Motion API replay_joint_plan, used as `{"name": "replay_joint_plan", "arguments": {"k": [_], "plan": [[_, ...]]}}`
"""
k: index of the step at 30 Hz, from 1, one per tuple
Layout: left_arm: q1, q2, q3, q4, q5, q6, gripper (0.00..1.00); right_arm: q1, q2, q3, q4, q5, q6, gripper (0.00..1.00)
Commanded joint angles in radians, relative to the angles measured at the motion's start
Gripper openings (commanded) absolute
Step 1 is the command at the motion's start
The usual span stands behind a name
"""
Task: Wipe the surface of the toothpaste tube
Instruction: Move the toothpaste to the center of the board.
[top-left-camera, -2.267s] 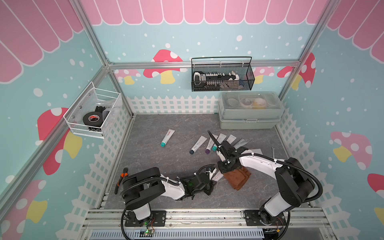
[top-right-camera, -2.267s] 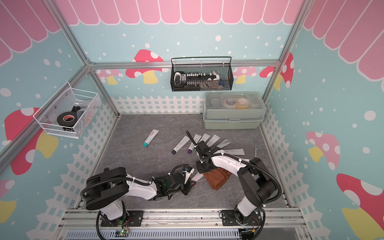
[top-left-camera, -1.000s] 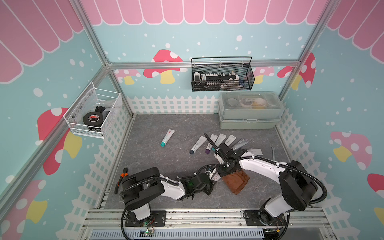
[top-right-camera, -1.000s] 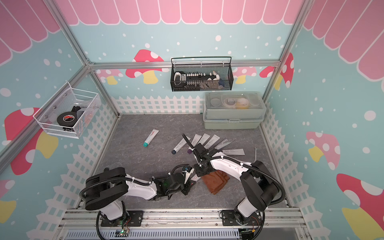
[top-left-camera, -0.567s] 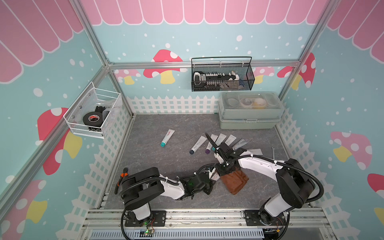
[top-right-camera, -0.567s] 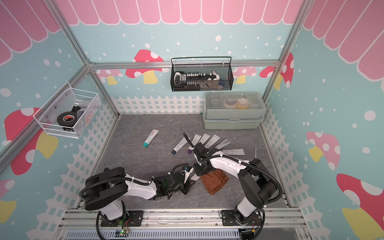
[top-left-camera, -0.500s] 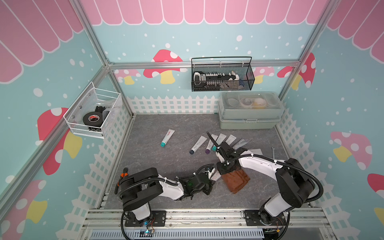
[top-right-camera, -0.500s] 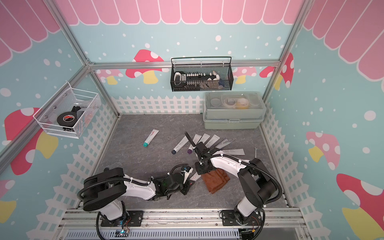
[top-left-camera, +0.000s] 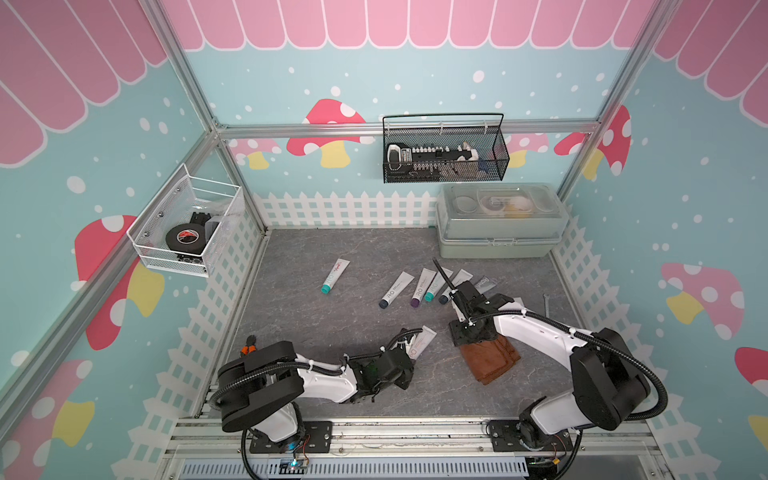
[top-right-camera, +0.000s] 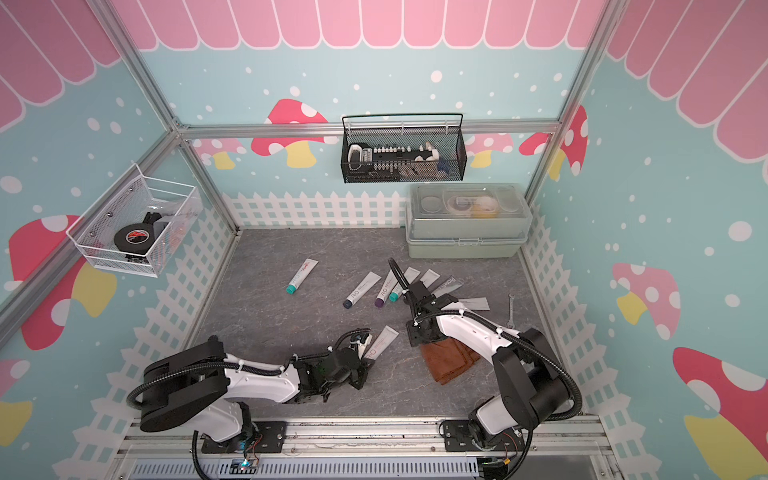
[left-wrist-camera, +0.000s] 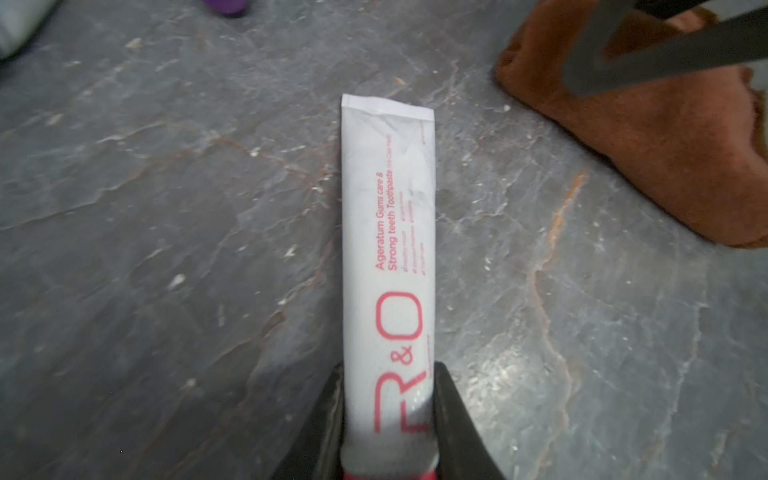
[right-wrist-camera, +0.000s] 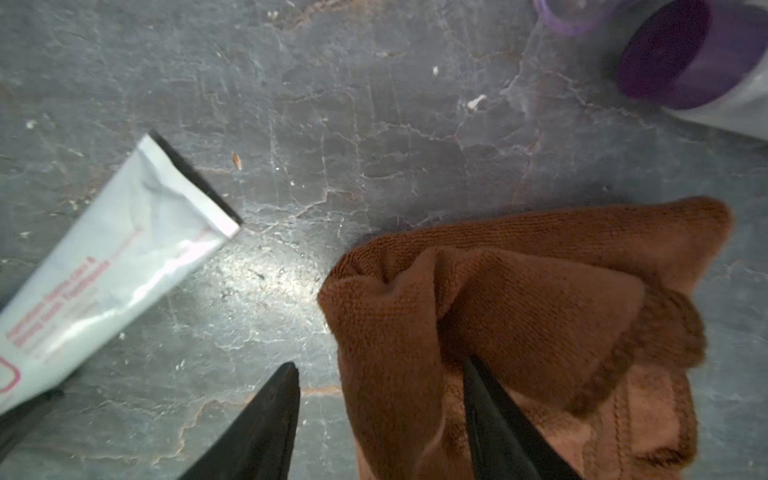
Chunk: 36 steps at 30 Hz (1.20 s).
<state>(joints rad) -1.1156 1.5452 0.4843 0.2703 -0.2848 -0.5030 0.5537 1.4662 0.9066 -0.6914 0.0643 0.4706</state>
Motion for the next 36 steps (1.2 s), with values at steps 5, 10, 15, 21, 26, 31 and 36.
{"name": "replay_joint_plan", "arguments": {"k": [5,10,15,21,26,31,36], "plan": [[0.045,-0.098,-0.052,-0.215,-0.147,-0.101,0.25,-0.003,-0.070,0.055,-0.068,-0.002,-0.024,0.63],[0.121,-0.117,-0.044,-0.235,-0.123,-0.087,0.25,0.004,-0.064,0.080,-0.074,-0.024,-0.036,0.65],[0.182,-0.079,-0.001,-0.185,-0.064,-0.015,0.25,0.024,-0.051,0.096,-0.076,-0.028,-0.039,0.68],[0.217,0.038,0.116,-0.135,0.015,0.069,0.25,0.033,-0.061,0.107,-0.081,-0.023,-0.039,0.68],[0.304,0.185,0.242,-0.170,0.053,0.084,0.25,0.034,-0.091,0.094,-0.095,-0.011,-0.042,0.68],[0.391,0.291,0.331,-0.169,0.111,0.086,0.25,0.035,-0.119,0.074,-0.102,0.000,-0.044,0.68],[0.426,0.346,0.418,-0.172,0.167,0.130,0.26,0.035,-0.119,0.072,-0.101,-0.001,-0.042,0.68]]}}
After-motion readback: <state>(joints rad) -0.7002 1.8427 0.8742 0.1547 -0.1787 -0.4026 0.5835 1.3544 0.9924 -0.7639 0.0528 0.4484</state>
